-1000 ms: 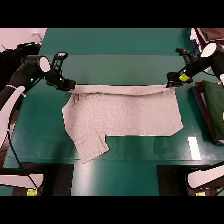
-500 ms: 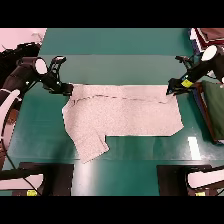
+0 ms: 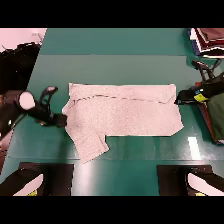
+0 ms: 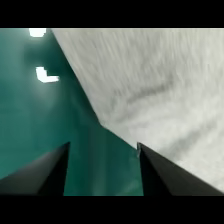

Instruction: Fold the shirts.

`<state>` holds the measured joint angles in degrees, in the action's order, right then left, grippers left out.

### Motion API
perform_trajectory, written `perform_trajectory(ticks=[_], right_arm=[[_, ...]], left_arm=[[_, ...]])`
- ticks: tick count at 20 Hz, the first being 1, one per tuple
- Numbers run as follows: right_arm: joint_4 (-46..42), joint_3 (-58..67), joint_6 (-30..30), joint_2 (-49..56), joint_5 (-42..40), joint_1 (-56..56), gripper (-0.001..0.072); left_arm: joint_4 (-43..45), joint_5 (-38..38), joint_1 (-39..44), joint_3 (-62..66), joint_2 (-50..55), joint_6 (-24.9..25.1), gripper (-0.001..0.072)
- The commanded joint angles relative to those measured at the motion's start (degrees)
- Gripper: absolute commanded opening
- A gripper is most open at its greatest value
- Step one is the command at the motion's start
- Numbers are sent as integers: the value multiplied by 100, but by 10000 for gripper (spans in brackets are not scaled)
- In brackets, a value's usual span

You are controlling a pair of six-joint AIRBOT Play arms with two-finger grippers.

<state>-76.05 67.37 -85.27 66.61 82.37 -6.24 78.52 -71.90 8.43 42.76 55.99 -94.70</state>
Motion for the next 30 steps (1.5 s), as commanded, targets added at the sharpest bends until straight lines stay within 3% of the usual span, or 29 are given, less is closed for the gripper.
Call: perform_trajectory(ticks=[1, 8, 12, 13, 14, 15, 16, 19, 22, 25, 30], right_arm=[[0, -417, -90, -625, -186, 4, 452], [-2, -601, -181, -1126, -197, 4, 452], [-2, -601, -291, -1224, -210, 4, 451], [-11, -603, -304, -1222, -138, 4, 452], [-61, -605, -304, -1222, -35, 7, 452], [-101, -608, -306, -1222, 72, 26, 452], [-105, -608, -306, -1222, 186, 127, 452], [-101, -916, -306, -1342, 382, 815, 452], [55, -2059, -293, -1650, 216, 1882, 452], [979, -3230, 129, -1729, -219, 2809, 452], [1825, -4120, 479, -1154, -1176, 2953, 450]], left_arm=[[-1104, 321, 0, -1102, -568, -136, 492], [-1521, 1368, 0, -1812, -570, -278, 491], [-2291, 1967, 0, -2083, -570, 153, 489], [-2387, 2002, 0, -2085, -570, 197, 456], [-2433, 1993, 0, -2065, -570, 199, 225], [-2481, 1987, 0, -2046, -573, 212, 43], [-2492, 1965, 0, -2013, -577, 214, 24], [-2483, 1690, 0, -1725, -577, 345, 24], [-2481, 1572, 0, -1368, -634, 520, 23], [-2492, 1541, 0, -1161, -640, 520, 23], [-2481, 1521, 0, -1154, -640, 520, 24]])
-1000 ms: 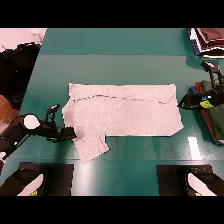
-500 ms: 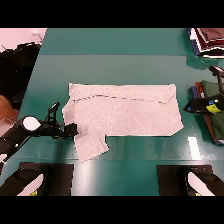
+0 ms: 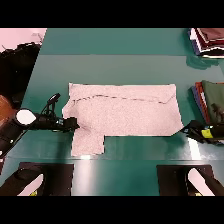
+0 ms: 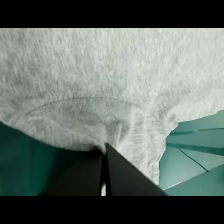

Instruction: Fold the shirts.

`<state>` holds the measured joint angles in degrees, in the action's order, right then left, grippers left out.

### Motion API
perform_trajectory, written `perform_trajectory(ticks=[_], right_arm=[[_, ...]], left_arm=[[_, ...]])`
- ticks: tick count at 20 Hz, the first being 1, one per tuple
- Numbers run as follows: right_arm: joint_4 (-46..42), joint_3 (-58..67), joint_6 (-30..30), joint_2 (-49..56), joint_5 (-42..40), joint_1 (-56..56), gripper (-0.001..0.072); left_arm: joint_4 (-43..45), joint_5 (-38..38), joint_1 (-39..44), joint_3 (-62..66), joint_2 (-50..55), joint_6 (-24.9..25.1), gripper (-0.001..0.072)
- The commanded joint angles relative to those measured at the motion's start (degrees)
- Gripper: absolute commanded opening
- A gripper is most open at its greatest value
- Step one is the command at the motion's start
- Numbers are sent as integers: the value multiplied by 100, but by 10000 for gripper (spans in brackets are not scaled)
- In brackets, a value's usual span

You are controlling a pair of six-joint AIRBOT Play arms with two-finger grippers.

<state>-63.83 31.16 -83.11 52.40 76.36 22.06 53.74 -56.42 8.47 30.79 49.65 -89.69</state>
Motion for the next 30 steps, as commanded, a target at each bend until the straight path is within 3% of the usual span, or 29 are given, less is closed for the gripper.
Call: perform_trajectory(ticks=[1, 4, 7, 8, 12, 14, 17, 21, 26, 30], right_arm=[[750, -507, 286, 415, -745, -20, 448], [852, -302, 304, 822, -1108, -623, 323], [780, 57, 352, 1067, -1110, -1132, 49], [625, 181, 361, 1071, -966, -1255, 9], [-323, 549, 168, 304, 4, -1541, 9], [-634, 763, -20, -295, 341, -1534, 9], [-645, 1405, -107, -595, 214, -1543, 8], [-636, 2437, -105, 376, -101, -1954, 8], [-616, 3606, -114, 2118, -332, -2087, 8], [-616, 4468, -116, 3150, -337, -2087, 9]], left_arm=[[-2, -39, -4, 44, -7, 20, 24], [26, -103, -4, 44, -7, 22, 24], [133, -334, -4, 52, -7, 37, 23], [186, -527, -4, 52, -7, 37, 22], [236, -1200, -4, 66, -302, 63, 22], [293, -1198, -4, 177, -758, 50, 22], [356, -868, -4, 586, -922, 50, 22], [787, 101, -7, 1187, -448, 59, 22], [1193, 1381, -7, 2026, 1095, 44, 23], [1187, 1735, -7, 2798, 2374, 13, 24]])
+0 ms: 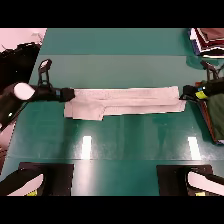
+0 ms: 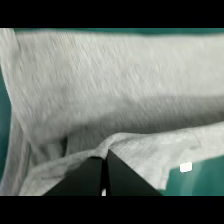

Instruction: Fold the shirts.

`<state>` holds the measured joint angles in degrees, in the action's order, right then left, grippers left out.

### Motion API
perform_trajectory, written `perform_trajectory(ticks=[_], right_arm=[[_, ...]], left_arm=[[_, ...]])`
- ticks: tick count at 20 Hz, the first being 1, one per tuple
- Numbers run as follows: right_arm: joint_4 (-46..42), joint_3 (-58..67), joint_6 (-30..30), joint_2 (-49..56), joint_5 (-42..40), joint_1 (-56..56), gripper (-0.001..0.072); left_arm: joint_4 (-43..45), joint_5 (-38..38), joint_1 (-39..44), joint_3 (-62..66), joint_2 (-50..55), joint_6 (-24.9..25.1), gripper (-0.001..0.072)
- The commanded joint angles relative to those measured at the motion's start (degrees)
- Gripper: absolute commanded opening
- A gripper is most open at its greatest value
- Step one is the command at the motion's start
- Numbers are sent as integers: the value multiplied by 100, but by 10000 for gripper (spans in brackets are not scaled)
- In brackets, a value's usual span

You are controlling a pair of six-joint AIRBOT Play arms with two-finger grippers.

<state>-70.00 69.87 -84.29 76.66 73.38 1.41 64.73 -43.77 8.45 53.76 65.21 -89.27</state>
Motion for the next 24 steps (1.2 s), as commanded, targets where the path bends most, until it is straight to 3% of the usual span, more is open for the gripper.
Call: perform_trajectory(ticks=[1, 3, 4, 5, 6, 7, 11, 12, 13, 14, 15, 18, 22, 23, 24], right_arm=[[0, 789, 2, 935, -31, -22, 9], [9, 1145, 7, 1325, 20, -22, 14], [151, 1316, 122, 1475, 28, -22, 86], [400, 1440, 225, 1576, 26, 2, 250], [660, 1530, 369, 1631, 42, 59, 378], [901, 1569, 542, 1635, 90, 155, 414], [1043, 1484, 935, 1617, 769, 793, 414], [1045, 1375, 988, 1620, 804, 992, 415], [1051, 1200, 1005, 1620, 774, 1207, 473], [1056, 1016, 1051, 1626, 732, 1390, 565], [1095, 796, 1182, 1646, 671, 1550, 603], [1895, 337, 1751, 1930, 605, 1853, 599], [2575, 264, 2013, 2402, 525, 1676, 595], [2603, 264, 2033, 2446, 422, 1582, 543], [2603, 262, 2059, 2457, 240, 1480, 442]], left_arm=[[87, 542, -4, 673, 1082, -28, 24], [85, 621, -4, 929, 1434, -33, 25], [85, 616, -4, 1027, 1530, -33, 30], [85, 643, -4, 1067, 1537, -33, 238], [85, 590, -4, 1134, 1530, -35, 500], [105, 424, -4, 1228, 1515, -28, 554], [151, -743, 2, 1799, 1484, -28, 541], [46, -826, 4, 1808, 1451, -26, 432], [-103, -881, 4, 1808, 1453, -4, 171], [-243, -894, 4, 1808, 1456, 107, 31], [-313, -885, 44, 1808, 1456, 125, 24], [-354, -754, 426, 1799, 1495, 125, 24], [-352, -245, 1071, 1779, 1596, -96, 24], [-352, -133, 1193, 1784, 1655, -195, 23], [-378, -28, 1294, 1810, 1733, -275, 23]])
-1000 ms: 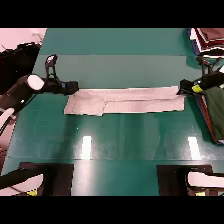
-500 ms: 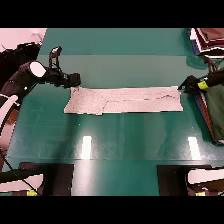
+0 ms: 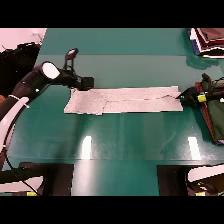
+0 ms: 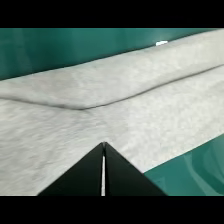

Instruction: Fold the shirts.

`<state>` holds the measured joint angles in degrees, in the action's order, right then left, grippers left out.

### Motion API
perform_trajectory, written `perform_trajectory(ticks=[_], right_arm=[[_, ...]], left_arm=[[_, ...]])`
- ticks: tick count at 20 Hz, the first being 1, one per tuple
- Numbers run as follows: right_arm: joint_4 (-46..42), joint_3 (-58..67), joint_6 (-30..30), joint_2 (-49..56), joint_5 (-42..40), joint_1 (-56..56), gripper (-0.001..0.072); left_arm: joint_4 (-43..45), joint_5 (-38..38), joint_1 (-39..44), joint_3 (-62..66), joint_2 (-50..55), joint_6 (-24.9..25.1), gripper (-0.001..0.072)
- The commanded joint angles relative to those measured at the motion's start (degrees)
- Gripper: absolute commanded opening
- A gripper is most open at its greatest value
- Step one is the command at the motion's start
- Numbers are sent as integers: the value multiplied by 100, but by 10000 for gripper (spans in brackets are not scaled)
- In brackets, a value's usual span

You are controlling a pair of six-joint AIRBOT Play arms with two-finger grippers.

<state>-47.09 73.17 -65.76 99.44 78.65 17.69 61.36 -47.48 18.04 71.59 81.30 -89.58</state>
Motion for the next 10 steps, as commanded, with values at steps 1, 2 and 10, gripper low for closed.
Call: perform_trajectory(ticks=[1, 2, 10], right_arm=[[361, -68, 323, 153, -437, -232, 286], [424, -66, 415, 103, -575, -293, 147], [411, 1281, 72, -874, 302, -979, 8]], left_arm=[[-136, 514, 442, 52, 225, -356, 23], [-249, 647, 542, 105, 345, -345, 23], [-345, 835, 1342, 1351, 1965, -348, 23]])
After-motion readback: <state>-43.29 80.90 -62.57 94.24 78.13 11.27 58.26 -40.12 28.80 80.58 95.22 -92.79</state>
